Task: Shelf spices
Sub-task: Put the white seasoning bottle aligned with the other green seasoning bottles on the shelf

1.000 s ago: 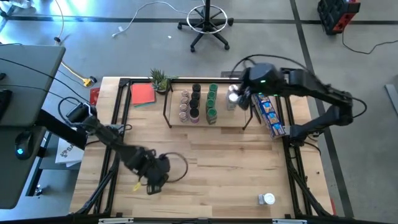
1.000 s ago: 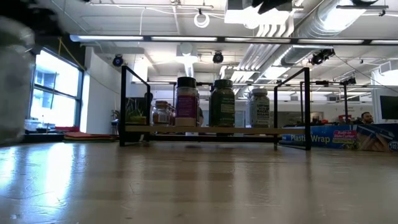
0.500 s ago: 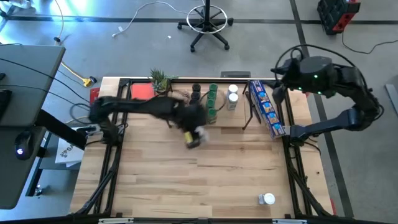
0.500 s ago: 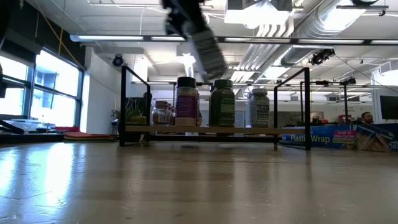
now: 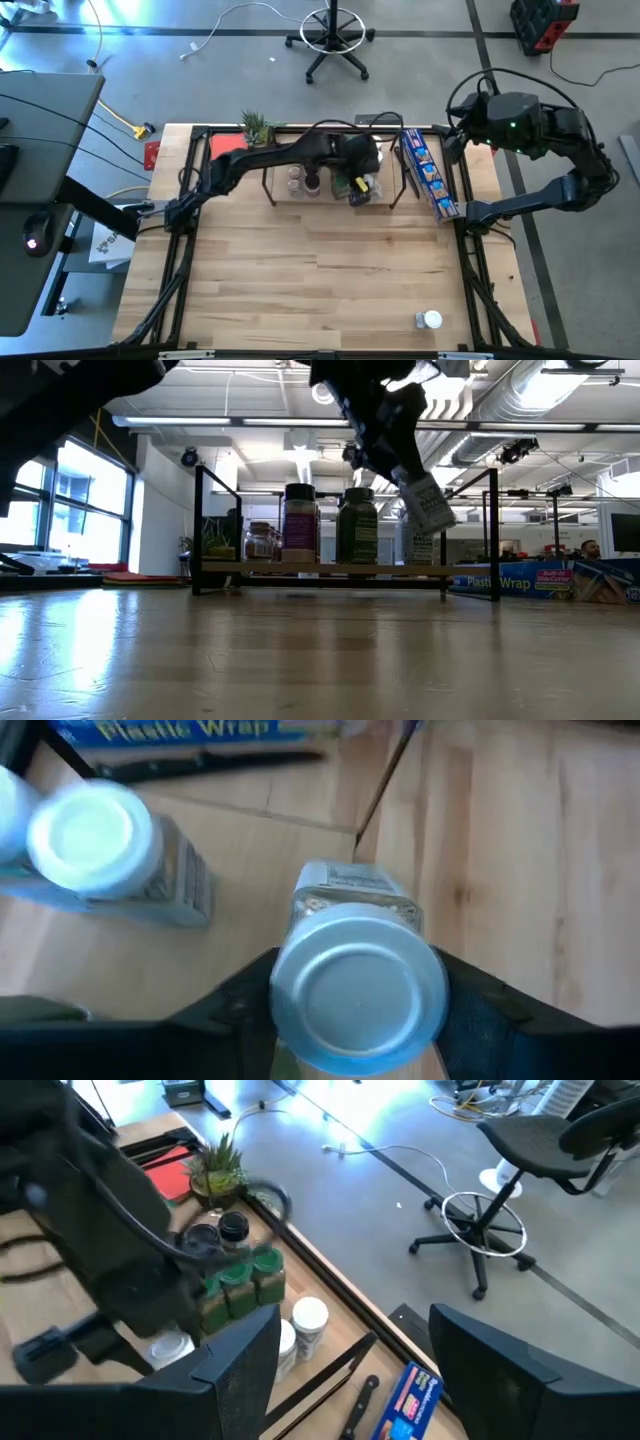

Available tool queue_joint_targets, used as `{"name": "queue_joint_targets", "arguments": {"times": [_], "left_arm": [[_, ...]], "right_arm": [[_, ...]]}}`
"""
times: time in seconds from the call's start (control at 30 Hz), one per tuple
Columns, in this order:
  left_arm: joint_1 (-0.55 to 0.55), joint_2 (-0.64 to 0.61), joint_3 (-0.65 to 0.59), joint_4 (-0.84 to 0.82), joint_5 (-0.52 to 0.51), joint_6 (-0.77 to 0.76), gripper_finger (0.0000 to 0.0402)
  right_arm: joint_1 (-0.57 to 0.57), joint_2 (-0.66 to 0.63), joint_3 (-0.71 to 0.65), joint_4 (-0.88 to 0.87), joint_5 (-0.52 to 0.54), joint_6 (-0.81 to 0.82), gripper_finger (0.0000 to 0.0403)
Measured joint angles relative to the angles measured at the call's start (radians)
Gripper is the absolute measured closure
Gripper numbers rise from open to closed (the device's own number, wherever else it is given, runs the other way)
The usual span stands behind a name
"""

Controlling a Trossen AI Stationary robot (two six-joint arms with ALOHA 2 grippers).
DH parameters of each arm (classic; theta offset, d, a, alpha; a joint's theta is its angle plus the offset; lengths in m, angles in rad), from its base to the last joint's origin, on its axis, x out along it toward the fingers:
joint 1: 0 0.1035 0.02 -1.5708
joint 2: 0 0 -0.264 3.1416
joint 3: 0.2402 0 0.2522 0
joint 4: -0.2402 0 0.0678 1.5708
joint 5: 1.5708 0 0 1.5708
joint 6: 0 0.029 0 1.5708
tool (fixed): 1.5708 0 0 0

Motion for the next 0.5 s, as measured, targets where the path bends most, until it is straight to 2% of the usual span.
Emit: {"name": "queue_joint_targets", "arguments": {"times": [0.37, 0.5], "left_arm": [[0.022, 0.041, -0.004, 0.039, 0.004, 0.061, 0.0208], [0.020, 0.047, -0.002, 0.059, -0.018, 0.099, 0.0173]], "right_arm": [[0.000, 0.001, 0.000, -0.025, 0.001, -0.002, 0.0153], [0.000, 0.000, 0.000, -0.028, 0.002, -0.009, 0.0153]]}}
